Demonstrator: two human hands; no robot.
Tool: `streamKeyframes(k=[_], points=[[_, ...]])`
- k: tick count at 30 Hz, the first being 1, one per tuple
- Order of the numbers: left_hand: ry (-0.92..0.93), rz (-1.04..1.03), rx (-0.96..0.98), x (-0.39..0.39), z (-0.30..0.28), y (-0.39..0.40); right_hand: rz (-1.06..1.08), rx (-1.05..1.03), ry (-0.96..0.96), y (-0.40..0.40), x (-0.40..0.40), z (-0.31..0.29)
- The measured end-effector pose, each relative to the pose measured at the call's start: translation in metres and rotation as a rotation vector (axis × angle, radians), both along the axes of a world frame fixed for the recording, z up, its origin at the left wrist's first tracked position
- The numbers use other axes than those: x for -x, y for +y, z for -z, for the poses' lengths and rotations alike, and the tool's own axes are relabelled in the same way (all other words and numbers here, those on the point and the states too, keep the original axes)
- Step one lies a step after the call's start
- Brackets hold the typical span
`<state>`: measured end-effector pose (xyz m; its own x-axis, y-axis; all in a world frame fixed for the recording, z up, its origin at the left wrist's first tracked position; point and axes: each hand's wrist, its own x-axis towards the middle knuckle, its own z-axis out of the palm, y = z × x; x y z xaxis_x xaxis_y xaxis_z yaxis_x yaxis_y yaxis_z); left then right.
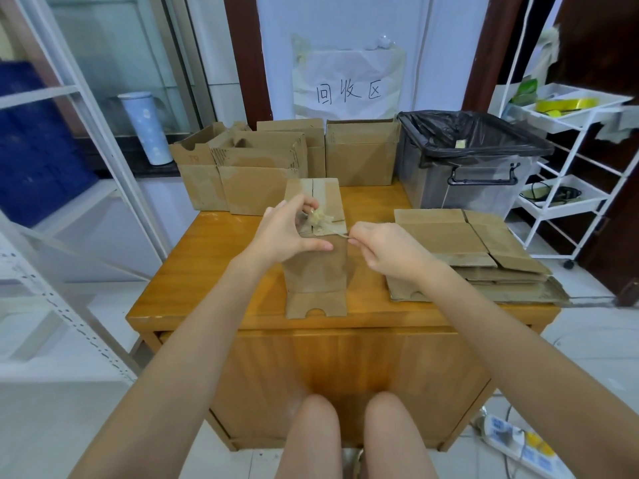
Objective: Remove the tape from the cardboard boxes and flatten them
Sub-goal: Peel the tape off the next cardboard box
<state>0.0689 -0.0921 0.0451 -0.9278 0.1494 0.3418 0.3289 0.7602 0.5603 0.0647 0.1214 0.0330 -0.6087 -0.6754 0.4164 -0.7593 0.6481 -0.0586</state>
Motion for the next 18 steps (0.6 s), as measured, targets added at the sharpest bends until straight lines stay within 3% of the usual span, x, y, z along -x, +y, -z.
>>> streamKeyframes(k=[8, 15, 18], points=[[-0.036, 0.159, -0.066, 0.005, -0.003, -0.013, -0.068, -0.121, 0.249, 0.012, 0.006, -0.026], [-0.026, 0.167, -0.170, 0.003, -0.005, -0.009, -0.049, -0.181, 0.292, 0.008, 0.010, -0.045], [-0.045, 0.163, -0.192, 0.006, -0.003, -0.007, 0.027, -0.070, 0.255, -0.001, 0.011, -0.063]])
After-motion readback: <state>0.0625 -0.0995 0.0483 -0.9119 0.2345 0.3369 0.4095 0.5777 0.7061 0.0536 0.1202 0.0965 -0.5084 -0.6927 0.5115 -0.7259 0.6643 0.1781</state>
